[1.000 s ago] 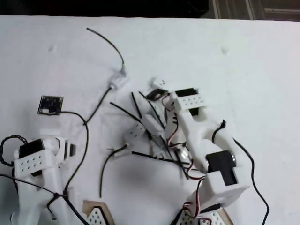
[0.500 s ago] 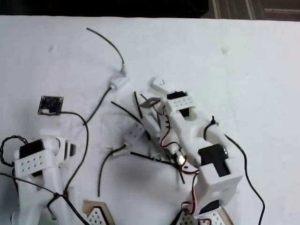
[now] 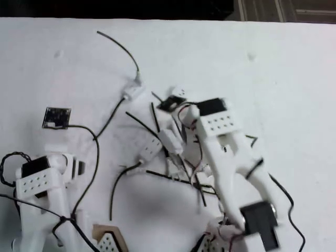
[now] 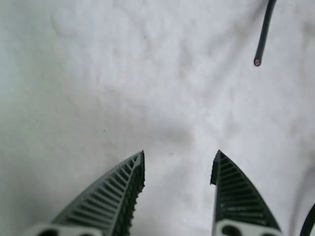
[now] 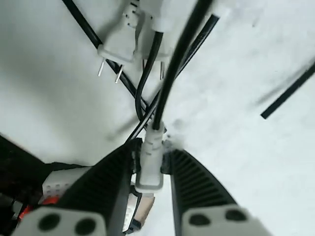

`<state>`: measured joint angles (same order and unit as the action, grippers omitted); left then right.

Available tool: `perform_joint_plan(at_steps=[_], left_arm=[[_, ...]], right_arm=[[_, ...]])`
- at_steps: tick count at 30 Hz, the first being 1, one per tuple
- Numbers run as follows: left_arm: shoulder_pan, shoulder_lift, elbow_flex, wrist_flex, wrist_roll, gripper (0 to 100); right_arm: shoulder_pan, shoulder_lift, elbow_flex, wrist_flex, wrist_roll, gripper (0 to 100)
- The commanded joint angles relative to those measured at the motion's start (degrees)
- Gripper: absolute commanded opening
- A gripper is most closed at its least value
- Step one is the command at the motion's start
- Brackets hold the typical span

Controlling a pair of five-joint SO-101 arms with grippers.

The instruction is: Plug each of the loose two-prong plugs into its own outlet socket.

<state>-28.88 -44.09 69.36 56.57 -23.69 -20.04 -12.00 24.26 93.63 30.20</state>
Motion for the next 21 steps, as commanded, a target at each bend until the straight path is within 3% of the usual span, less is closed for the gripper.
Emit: perform_joint_plan(at_steps=[1,6,13,21], left_arm=[[-0.5,-1.4,-0.2,-0.8,0.4,23],[0.9,-1.5,-0.7,-1.0,0.2,23],[11.6,-1.5,-4.7,-0.5,0.1,23],[23.6,-1.0,-12.7,3.2,0.2,23]], right_arm=[[3.5,-7.3,-1.2,0.0,-0.4,1.7],[9.1,-11.7,-1.2,-0.5,-0.7,1.7],[11.0,-14.8,6.5,-7.1,-0.8,1.8],[10.6,-26.9,21.3,-20.7,-11.4,1.8]])
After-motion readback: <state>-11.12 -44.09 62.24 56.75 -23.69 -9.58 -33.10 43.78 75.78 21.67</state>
